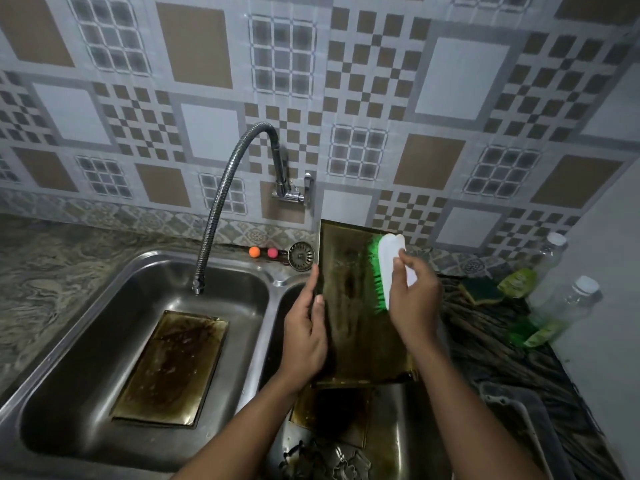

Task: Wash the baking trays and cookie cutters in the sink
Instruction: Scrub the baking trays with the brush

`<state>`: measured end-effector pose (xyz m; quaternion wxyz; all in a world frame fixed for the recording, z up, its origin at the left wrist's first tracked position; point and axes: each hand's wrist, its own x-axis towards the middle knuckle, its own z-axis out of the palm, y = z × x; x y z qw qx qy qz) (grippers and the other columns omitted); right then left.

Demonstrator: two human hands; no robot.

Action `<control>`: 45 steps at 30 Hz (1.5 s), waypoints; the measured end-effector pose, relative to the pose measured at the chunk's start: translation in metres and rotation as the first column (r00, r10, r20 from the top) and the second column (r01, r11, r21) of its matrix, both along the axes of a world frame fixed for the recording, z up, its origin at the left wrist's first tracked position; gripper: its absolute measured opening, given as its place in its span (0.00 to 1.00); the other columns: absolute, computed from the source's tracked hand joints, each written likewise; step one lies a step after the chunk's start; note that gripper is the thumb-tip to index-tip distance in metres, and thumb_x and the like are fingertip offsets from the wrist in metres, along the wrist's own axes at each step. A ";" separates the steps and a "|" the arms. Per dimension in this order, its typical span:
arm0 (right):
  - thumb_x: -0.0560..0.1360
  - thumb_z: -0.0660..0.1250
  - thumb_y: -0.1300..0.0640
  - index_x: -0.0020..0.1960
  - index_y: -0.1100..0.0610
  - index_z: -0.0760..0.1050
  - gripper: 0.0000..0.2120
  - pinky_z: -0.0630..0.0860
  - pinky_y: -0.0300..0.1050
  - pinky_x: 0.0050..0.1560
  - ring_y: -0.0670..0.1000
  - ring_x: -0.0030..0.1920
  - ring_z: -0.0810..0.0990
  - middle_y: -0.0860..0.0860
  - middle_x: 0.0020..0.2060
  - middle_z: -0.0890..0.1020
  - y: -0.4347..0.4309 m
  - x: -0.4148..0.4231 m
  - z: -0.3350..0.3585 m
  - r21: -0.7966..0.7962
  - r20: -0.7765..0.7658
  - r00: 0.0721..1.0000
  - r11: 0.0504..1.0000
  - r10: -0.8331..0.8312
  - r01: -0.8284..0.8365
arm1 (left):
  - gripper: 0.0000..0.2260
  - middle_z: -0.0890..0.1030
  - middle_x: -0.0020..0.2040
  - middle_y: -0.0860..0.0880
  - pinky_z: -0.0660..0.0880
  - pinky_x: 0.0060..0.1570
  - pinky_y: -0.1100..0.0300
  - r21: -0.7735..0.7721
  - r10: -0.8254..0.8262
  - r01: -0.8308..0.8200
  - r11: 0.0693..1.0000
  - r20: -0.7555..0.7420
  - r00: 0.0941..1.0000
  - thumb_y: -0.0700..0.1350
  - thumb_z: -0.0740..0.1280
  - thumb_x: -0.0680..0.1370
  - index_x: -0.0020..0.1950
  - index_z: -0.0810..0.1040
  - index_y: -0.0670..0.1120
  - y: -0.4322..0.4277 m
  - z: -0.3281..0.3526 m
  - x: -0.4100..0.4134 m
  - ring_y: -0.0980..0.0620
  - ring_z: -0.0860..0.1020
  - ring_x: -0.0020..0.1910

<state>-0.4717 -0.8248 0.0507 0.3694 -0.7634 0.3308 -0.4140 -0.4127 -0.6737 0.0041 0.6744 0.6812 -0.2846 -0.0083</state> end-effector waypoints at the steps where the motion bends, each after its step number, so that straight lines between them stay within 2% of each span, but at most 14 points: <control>1: 0.80 0.64 0.55 0.60 0.56 0.79 0.11 0.68 0.24 0.39 0.49 0.56 0.78 0.52 0.59 0.81 0.002 0.005 0.004 0.012 0.003 1.000 1.000 -0.001 0.001 | 0.21 0.68 0.68 0.66 0.65 0.64 0.74 0.000 -0.019 0.019 1.000 -0.008 1.000 0.39 0.56 0.84 0.78 0.61 0.49 -0.003 0.000 -0.003 0.70 0.68 0.68; 3: 0.80 0.63 0.54 0.58 0.53 0.79 0.10 0.68 0.26 0.38 0.45 0.51 0.78 0.50 0.55 0.81 0.020 0.012 0.011 -0.019 0.003 0.999 0.999 0.045 -0.045 | 0.21 0.69 0.67 0.68 0.67 0.61 0.74 -0.016 -0.028 0.028 0.999 -0.016 0.999 0.41 0.56 0.84 0.78 0.61 0.48 -0.009 0.002 -0.005 0.70 0.70 0.66; 6: 0.79 0.65 0.55 0.57 0.55 0.80 0.09 0.72 0.28 0.47 0.39 0.51 0.78 0.45 0.52 0.82 0.056 0.000 0.000 -0.112 0.022 0.982 0.976 0.188 -0.184 | 0.20 0.71 0.65 0.71 0.68 0.59 0.74 -0.070 0.013 -0.017 0.997 -0.055 0.998 0.41 0.54 0.85 0.77 0.63 0.47 -0.014 0.008 0.004 0.69 0.71 0.65; 10: 0.78 0.67 0.59 0.56 0.58 0.81 0.09 0.72 0.26 0.51 0.40 0.53 0.79 0.47 0.52 0.82 0.050 -0.031 -0.022 -0.129 0.035 0.983 0.976 0.180 -0.174 | 0.20 0.70 0.73 0.55 0.66 0.69 0.67 -0.127 0.060 -0.070 0.989 -0.087 0.994 0.40 0.54 0.85 0.77 0.62 0.49 -0.008 0.013 0.012 0.61 0.68 0.72; 13: 0.78 0.67 0.59 0.57 0.57 0.81 0.09 0.71 0.24 0.50 0.42 0.54 0.78 0.50 0.53 0.83 0.030 -0.029 -0.016 -0.079 0.068 0.996 0.996 0.050 -0.045 | 0.20 0.71 0.67 0.66 0.67 0.64 0.72 -0.108 0.041 -0.048 0.993 -0.069 0.997 0.38 0.54 0.84 0.76 0.62 0.47 -0.011 0.014 0.002 0.70 0.69 0.67; 16: 0.79 0.66 0.57 0.57 0.56 0.81 0.09 0.69 0.22 0.49 0.40 0.53 0.78 0.47 0.53 0.83 0.041 -0.016 -0.006 -0.075 0.084 0.992 0.994 0.091 -0.084 | 0.20 0.72 0.62 0.74 0.68 0.60 0.73 -0.109 0.019 -0.026 0.994 -0.070 0.997 0.38 0.54 0.84 0.76 0.62 0.47 -0.019 0.014 0.000 0.71 0.71 0.64; 20: 0.78 0.66 0.58 0.56 0.59 0.81 0.09 0.75 0.35 0.49 0.41 0.51 0.80 0.47 0.48 0.82 0.062 -0.030 -0.024 -0.204 0.042 0.958 0.941 0.284 -0.270 | 0.19 0.69 0.72 0.57 0.68 0.66 0.68 -0.162 0.069 -0.087 0.983 -0.110 0.992 0.41 0.54 0.85 0.77 0.63 0.45 -0.017 0.016 0.010 0.63 0.68 0.71; 24: 0.78 0.67 0.59 0.56 0.58 0.81 0.08 0.78 0.39 0.49 0.42 0.51 0.79 0.47 0.49 0.82 0.031 -0.049 -0.041 -0.193 0.032 0.985 0.968 0.170 -0.161 | 0.19 0.69 0.72 0.58 0.67 0.67 0.69 -0.182 0.079 -0.100 0.978 -0.119 0.990 0.39 0.55 0.84 0.75 0.63 0.48 -0.013 0.017 0.012 0.64 0.67 0.71; 29: 0.78 0.67 0.59 0.57 0.59 0.81 0.09 0.70 0.26 0.52 0.42 0.53 0.79 0.47 0.51 0.82 0.035 -0.028 -0.019 -0.147 0.082 0.990 0.984 0.113 -0.100 | 0.19 0.69 0.69 0.62 0.66 0.64 0.73 -0.149 0.052 -0.066 0.987 -0.100 0.994 0.38 0.56 0.84 0.75 0.64 0.46 -0.025 0.017 0.005 0.69 0.67 0.69; 33: 0.78 0.66 0.61 0.55 0.61 0.81 0.09 0.75 0.34 0.49 0.42 0.50 0.80 0.49 0.47 0.82 0.052 -0.037 -0.030 -0.257 0.076 0.958 0.934 0.276 -0.249 | 0.19 0.69 0.71 0.58 0.66 0.63 0.76 -0.172 0.109 -0.126 0.977 -0.104 0.989 0.37 0.56 0.84 0.76 0.65 0.42 -0.024 0.026 0.014 0.72 0.67 0.67; 36: 0.78 0.67 0.59 0.55 0.55 0.80 0.07 0.77 0.38 0.48 0.44 0.50 0.80 0.49 0.48 0.82 0.029 -0.051 -0.045 -0.232 0.074 0.965 0.946 0.251 -0.228 | 0.19 0.68 0.67 0.63 0.65 0.59 0.79 -0.182 0.119 -0.138 0.973 -0.113 0.986 0.34 0.55 0.84 0.75 0.64 0.39 -0.017 0.024 0.017 0.77 0.67 0.63; 38: 0.78 0.67 0.58 0.56 0.51 0.78 0.09 0.76 0.35 0.51 0.43 0.51 0.80 0.47 0.49 0.81 0.013 -0.055 -0.043 -0.185 0.075 0.979 0.967 0.189 -0.173 | 0.19 0.68 0.68 0.64 0.65 0.61 0.78 -0.170 0.101 -0.126 0.977 -0.145 0.984 0.35 0.55 0.84 0.76 0.64 0.41 -0.014 0.017 0.015 0.76 0.67 0.65; 41: 0.78 0.65 0.58 0.57 0.56 0.80 0.09 0.72 0.30 0.53 0.38 0.53 0.78 0.45 0.50 0.81 0.000 -0.047 -0.015 -0.208 0.105 0.984 0.971 0.145 -0.121 | 0.20 0.68 0.72 0.60 0.64 0.64 0.76 -0.127 0.090 -0.109 0.986 -0.141 0.986 0.38 0.56 0.84 0.76 0.63 0.45 -0.014 0.010 0.009 0.73 0.66 0.68; 45: 0.80 0.64 0.56 0.59 0.56 0.80 0.11 0.68 0.24 0.49 0.42 0.55 0.76 0.46 0.54 0.81 -0.011 -0.013 0.028 -0.196 0.024 0.990 0.972 0.136 -0.129 | 0.22 0.68 0.68 0.67 0.66 0.62 0.75 -0.064 -0.012 0.005 0.998 -0.101 0.995 0.39 0.58 0.83 0.77 0.61 0.51 -0.020 0.017 -0.005 0.73 0.67 0.67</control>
